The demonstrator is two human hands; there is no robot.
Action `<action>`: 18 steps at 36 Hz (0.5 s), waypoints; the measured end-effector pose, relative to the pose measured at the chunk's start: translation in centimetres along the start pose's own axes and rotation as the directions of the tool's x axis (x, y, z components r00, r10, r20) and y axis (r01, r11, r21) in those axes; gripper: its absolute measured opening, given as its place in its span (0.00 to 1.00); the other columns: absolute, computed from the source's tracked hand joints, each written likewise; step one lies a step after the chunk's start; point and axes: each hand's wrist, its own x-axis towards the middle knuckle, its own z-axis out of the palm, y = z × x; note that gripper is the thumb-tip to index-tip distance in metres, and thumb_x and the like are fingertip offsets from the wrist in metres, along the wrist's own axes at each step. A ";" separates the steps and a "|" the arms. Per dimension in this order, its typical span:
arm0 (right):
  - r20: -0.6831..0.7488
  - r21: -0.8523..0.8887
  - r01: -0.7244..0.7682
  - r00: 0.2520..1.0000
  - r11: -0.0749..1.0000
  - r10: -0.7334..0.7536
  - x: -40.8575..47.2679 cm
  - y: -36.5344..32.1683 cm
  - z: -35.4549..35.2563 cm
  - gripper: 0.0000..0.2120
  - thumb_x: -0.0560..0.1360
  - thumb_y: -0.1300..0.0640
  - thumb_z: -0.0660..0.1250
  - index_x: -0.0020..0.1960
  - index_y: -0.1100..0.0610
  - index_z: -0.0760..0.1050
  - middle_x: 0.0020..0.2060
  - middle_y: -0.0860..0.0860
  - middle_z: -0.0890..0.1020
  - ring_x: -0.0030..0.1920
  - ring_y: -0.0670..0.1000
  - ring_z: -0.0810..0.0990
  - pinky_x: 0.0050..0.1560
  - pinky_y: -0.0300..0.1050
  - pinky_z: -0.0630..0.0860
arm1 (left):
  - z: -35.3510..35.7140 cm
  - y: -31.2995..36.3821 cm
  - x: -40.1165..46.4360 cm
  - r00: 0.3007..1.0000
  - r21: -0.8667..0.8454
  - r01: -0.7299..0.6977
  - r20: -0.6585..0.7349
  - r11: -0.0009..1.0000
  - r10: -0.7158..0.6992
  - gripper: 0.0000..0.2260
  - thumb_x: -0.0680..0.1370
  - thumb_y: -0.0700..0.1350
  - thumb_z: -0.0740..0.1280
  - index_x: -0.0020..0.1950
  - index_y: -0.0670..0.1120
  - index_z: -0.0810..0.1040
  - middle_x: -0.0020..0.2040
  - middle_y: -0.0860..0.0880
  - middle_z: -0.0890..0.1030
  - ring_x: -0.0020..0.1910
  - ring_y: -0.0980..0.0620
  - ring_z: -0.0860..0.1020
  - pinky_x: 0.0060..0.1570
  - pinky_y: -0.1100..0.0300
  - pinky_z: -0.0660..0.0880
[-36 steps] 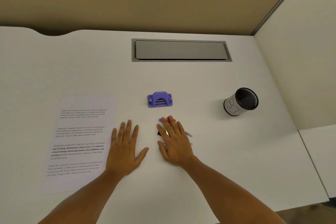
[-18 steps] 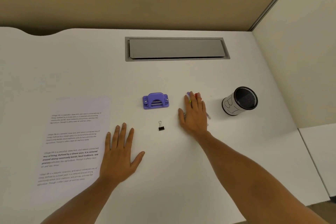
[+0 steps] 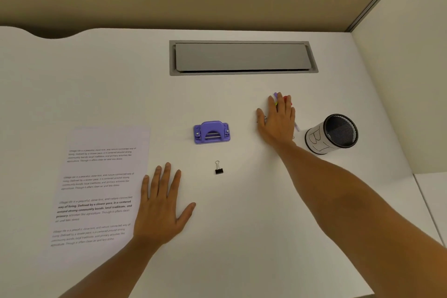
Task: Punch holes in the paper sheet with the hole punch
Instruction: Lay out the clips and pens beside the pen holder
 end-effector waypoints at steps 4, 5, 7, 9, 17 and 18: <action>-0.008 0.028 0.006 1.000 1.000 -0.006 0.1 0.0 -0.2 0.33 0.81 0.38 0.51 0.78 0.58 0.58 0.79 0.56 0.59 0.80 0.61 0.50 0.78 0.59 0.50 | -0.2 0.0 0.0 1.000 -0.010 0.002 0.005 1.000 -0.002 0.38 0.78 0.67 0.53 0.80 0.44 0.56 0.82 0.42 0.50 0.81 0.41 0.49 0.76 0.37 0.53; -0.013 0.034 0.008 1.000 0.999 -0.008 0.1 0.1 -0.2 0.34 0.81 0.38 0.51 0.78 0.59 0.57 0.79 0.56 0.58 0.80 0.60 0.50 0.79 0.59 0.49 | -0.2 0.0 0.0 1.000 -0.012 0.001 0.004 1.000 -0.001 0.38 0.78 0.67 0.53 0.80 0.44 0.56 0.82 0.42 0.50 0.81 0.41 0.49 0.76 0.37 0.53; -0.017 0.052 0.013 1.000 0.999 -0.012 0.1 0.3 -0.2 0.36 0.80 0.37 0.52 0.79 0.60 0.55 0.79 0.55 0.58 0.80 0.58 0.49 0.79 0.57 0.48 | -0.2 0.1 0.0 1.000 -0.012 0.000 0.005 1.000 0.000 0.38 0.78 0.67 0.54 0.80 0.44 0.56 0.82 0.41 0.50 0.81 0.41 0.49 0.76 0.37 0.53; -0.024 0.077 0.016 1.000 0.997 -0.014 0.0 0.4 -0.3 0.37 0.80 0.36 0.52 0.79 0.60 0.55 0.79 0.54 0.59 0.80 0.58 0.49 0.79 0.56 0.49 | -0.3 0.1 0.0 1.000 -0.011 0.001 0.009 1.000 -0.001 0.38 0.78 0.67 0.54 0.80 0.44 0.56 0.82 0.42 0.50 0.81 0.41 0.49 0.76 0.38 0.53; -0.189 0.210 0.193 0.970 0.958 -0.154 -5.0 -1.9 -1.4 0.30 0.82 0.45 0.56 0.77 0.63 0.60 0.77 0.58 0.63 0.80 0.58 0.54 0.78 0.56 0.55 | -0.3 0.1 -0.1 1.000 -0.018 0.003 0.013 1.000 -0.003 0.38 0.78 0.67 0.54 0.80 0.44 0.56 0.82 0.42 0.50 0.81 0.41 0.49 0.76 0.38 0.54; -0.198 0.211 0.271 0.953 0.939 -0.230 -6.7 -2.4 -1.4 0.30 0.82 0.46 0.57 0.77 0.64 0.60 0.77 0.58 0.64 0.79 0.58 0.55 0.78 0.54 0.55 | -0.3 0.1 -0.1 1.000 -0.015 0.005 0.015 1.000 -0.004 0.38 0.78 0.67 0.54 0.80 0.44 0.56 0.82 0.42 0.50 0.81 0.41 0.49 0.76 0.38 0.54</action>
